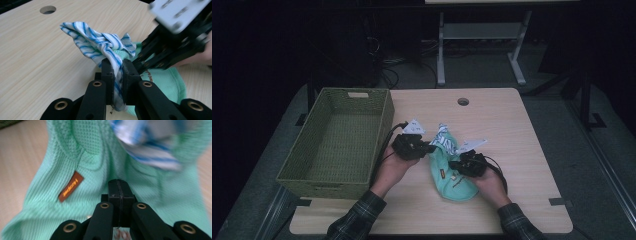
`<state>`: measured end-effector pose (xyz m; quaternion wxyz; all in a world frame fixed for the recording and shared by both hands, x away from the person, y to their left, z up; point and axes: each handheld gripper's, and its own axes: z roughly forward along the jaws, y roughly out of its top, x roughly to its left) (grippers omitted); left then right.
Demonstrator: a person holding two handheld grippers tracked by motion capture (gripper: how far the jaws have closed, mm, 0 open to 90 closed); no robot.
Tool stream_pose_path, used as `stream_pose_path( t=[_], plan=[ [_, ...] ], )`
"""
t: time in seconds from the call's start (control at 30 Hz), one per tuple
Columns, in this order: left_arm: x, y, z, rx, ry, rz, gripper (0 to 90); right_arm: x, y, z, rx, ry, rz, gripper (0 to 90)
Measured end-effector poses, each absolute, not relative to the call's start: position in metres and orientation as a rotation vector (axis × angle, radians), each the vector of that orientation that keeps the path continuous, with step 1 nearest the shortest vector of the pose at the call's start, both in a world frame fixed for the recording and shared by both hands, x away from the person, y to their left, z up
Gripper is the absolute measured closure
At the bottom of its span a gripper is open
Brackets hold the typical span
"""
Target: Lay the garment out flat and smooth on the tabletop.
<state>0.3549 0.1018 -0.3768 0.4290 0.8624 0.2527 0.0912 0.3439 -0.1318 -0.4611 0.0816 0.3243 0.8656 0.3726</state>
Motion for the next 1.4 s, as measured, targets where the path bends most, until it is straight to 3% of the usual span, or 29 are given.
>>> stream_pose_path(
  t=[0.17,0.5,1.0,1.4],
  plan=[
    [0.357,0.106,-0.376,2.147,0.652,0.244,81.9,0.328,-0.157,-0.451,0.979,2.573,1.109,89.9],
    [0.355,0.104,-0.379,2.184,0.644,0.281,81.8,0.298,-0.184,-0.465,1.010,2.622,1.031,89.9],
    [0.345,0.098,-0.371,2.216,0.560,0.282,81.7,0.313,-0.167,-0.466,0.986,2.627,1.043,89.9],
    [0.332,0.077,-0.378,2.256,0.469,0.239,81.6,0.314,-0.185,-0.461,1.037,2.583,1.074,89.9]
  ],
)
